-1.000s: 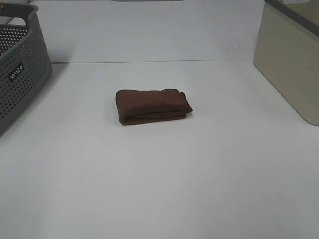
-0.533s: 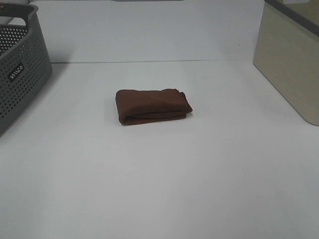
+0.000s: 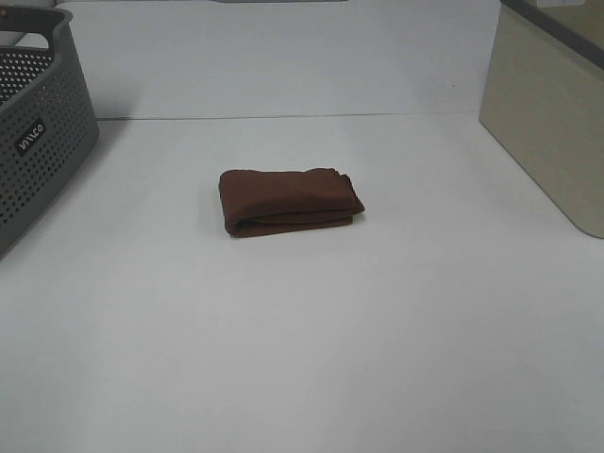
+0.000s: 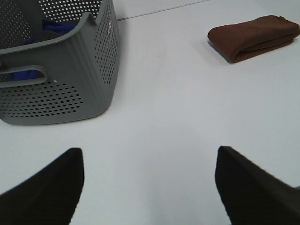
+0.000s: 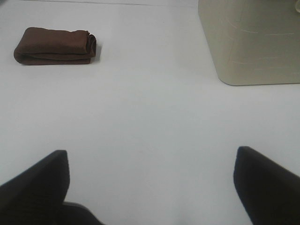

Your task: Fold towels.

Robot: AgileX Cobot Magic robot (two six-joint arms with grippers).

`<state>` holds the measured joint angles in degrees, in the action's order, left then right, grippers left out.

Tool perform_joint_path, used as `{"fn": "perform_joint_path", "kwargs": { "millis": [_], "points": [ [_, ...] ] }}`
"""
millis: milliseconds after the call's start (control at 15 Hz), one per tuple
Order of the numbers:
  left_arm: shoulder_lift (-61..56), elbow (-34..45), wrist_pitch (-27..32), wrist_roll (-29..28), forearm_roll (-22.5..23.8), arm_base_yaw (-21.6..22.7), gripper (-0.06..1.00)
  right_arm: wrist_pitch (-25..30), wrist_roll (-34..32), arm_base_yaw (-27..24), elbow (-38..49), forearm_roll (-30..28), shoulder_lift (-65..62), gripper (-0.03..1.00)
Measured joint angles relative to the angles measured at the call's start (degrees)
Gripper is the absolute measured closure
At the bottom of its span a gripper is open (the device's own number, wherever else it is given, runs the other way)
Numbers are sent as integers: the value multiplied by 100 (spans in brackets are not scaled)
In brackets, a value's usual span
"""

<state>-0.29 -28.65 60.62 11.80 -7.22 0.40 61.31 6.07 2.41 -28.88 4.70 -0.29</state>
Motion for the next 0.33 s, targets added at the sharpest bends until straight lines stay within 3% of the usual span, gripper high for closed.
{"fn": "perform_joint_path", "kwargs": {
  "millis": [333],
  "points": [
    [0,0,0,0,0,0,21,0,0,0,0,0,0,8]
  ]
}}
